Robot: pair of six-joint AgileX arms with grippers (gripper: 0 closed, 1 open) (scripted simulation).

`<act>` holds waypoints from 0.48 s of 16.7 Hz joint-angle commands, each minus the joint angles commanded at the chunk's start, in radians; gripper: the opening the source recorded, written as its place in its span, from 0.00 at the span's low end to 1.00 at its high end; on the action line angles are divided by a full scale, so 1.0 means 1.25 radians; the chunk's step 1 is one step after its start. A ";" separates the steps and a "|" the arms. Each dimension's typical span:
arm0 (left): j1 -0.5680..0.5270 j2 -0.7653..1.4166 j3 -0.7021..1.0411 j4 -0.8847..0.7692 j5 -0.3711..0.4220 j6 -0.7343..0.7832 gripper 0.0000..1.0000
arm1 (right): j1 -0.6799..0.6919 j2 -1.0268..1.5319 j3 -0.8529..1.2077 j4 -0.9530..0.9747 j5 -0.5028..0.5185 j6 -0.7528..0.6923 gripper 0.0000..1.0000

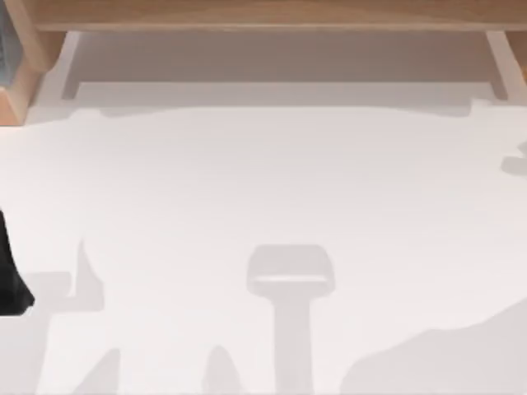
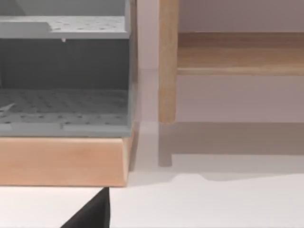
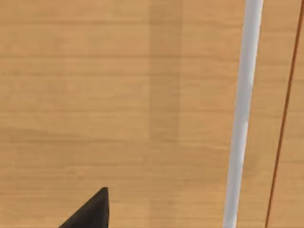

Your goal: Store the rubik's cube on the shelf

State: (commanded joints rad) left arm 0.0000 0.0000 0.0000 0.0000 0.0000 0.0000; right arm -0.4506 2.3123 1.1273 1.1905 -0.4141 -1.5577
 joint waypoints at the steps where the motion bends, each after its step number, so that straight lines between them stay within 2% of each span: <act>1: 0.000 0.000 0.000 0.000 0.000 0.000 1.00 | 0.003 0.008 0.016 -0.008 0.003 0.000 1.00; 8: 0.000 0.000 0.000 0.000 0.000 0.000 1.00 | 0.012 0.033 0.069 -0.037 0.012 -0.001 1.00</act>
State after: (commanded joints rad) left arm 0.0000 0.0000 0.0000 0.0000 0.0000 0.0000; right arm -0.4356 2.3534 1.2142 1.1443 -0.3985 -1.5584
